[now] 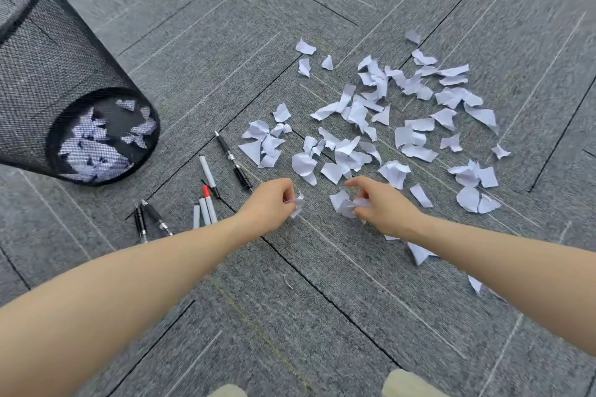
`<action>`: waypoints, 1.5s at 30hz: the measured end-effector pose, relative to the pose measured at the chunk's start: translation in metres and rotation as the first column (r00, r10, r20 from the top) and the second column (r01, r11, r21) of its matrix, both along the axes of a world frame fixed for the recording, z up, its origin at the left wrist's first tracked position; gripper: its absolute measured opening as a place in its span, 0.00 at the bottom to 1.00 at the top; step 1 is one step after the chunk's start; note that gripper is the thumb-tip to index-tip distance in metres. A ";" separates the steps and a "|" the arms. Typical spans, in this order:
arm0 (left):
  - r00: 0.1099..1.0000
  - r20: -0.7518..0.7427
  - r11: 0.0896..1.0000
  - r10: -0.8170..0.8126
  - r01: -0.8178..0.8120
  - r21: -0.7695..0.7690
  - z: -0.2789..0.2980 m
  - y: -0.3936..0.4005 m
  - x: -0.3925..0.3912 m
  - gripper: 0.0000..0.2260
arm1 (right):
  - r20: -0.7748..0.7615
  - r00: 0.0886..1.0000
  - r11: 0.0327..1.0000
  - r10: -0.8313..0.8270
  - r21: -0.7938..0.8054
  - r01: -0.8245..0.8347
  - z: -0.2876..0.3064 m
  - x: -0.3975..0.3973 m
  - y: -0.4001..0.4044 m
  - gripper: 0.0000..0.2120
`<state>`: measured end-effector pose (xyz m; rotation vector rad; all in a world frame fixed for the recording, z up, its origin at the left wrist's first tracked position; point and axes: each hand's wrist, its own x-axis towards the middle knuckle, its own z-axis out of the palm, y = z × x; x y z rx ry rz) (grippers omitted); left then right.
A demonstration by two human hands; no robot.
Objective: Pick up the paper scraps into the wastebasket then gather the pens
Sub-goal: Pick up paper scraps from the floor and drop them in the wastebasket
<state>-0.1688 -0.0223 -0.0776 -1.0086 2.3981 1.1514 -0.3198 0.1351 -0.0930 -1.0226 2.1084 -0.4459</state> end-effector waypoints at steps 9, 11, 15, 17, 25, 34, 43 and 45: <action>0.993 -0.042 0.994 0.109 -0.109 -0.004 0.012 -0.012 0.014 0.06 | -0.194 0.975 0.994 0.106 -0.004 -0.108 -0.011 -0.005 -0.025 0.13; 0.991 -0.041 0.991 0.130 -0.131 -0.008 0.015 -0.018 0.022 0.07 | -0.229 0.961 0.987 0.157 -0.010 -0.163 -0.010 -0.004 -0.029 0.09; 0.967 -0.137 0.971 0.217 -0.228 -0.075 0.036 -0.035 0.030 0.11 | -0.149 0.986 0.993 0.079 -0.073 -0.090 -0.002 -0.002 -0.042 0.05; 0.927 -0.250 0.947 0.279 -0.308 -0.086 0.055 -0.048 0.029 0.11 | 0.007 0.998 0.986 -0.069 -0.151 0.070 0.012 0.000 -0.062 0.04; 0.562 -0.730 0.756 0.389 -0.647 -0.096 0.178 -0.115 0.039 0.09 | 0.471 0.881 0.667 -0.039 -0.644 0.374 0.173 0.053 -0.213 0.03; 0.561 -0.714 0.400 0.419 -0.820 -0.409 0.237 -0.207 0.126 0.08 | 0.203 0.972 0.582 0.123 -0.808 0.095 0.243 0.165 -0.334 0.02; 0.748 -0.275 0.465 0.604 -0.610 -0.642 0.198 -0.212 0.142 0.12 | -0.202 0.978 0.822 0.047 -0.549 -0.153 0.202 0.168 -0.335 0.06; 0.757 -0.317 0.479 0.571 -0.621 -0.621 0.198 -0.209 0.141 0.12 | -0.247 0.968 0.824 0.050 -0.537 -0.180 0.201 0.169 -0.333 0.09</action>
